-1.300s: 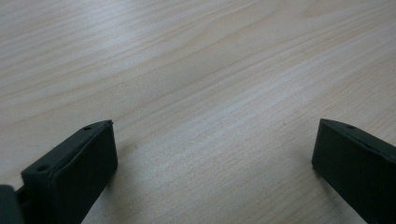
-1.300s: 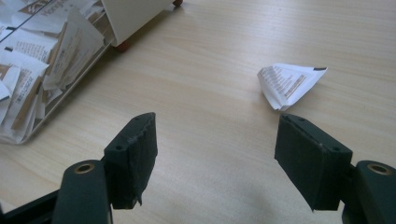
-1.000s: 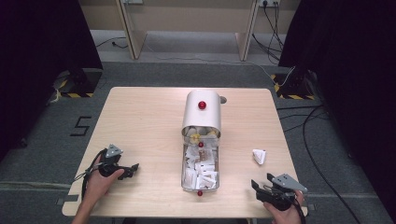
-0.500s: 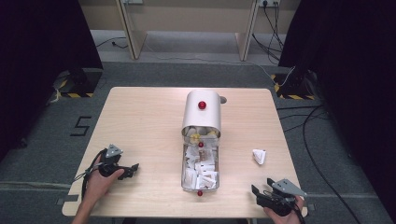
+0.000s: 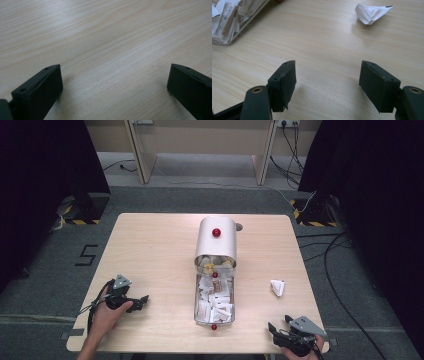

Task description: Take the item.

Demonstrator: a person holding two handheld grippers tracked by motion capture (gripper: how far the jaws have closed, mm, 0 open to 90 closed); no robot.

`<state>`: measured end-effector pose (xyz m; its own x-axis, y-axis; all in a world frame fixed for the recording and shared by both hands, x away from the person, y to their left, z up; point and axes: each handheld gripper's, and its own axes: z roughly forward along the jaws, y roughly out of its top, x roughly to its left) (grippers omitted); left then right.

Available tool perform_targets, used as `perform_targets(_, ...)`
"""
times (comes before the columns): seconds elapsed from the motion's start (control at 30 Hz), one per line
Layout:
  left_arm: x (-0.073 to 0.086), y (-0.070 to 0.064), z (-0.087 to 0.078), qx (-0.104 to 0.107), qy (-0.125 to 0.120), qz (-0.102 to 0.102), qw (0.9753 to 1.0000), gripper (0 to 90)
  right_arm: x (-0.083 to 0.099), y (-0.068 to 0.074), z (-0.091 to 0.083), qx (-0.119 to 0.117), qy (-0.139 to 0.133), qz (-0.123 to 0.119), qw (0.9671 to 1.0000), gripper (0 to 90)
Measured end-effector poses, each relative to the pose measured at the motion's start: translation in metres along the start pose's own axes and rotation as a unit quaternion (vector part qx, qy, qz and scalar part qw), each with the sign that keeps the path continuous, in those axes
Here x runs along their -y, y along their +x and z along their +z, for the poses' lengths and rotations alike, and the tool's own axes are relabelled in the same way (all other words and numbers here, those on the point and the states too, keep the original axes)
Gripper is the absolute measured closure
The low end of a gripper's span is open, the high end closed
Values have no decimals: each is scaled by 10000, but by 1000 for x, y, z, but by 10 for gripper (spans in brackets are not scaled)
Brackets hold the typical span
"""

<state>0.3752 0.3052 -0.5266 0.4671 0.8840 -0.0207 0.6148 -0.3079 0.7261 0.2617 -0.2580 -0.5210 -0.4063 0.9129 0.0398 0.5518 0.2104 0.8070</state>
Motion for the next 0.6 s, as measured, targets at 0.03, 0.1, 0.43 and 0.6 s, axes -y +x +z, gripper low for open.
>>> perform_targets(0.03,0,0,0,1,1,1,10000,0,1,1,0,3,6,24,10000,305)
perform_targets(0.1,0,0,0,0,0,0,10000,0,2,0,-1,38,9,-23,10000,298)
perform_targets(0.43,0,0,0,0,1,1,10000,0,10,2,-4,104,-13,-96,9999,281)
perform_targets(0.6,0,0,0,0,0,0,10000,0,13,5,-3,148,-126,-202,9996,259)
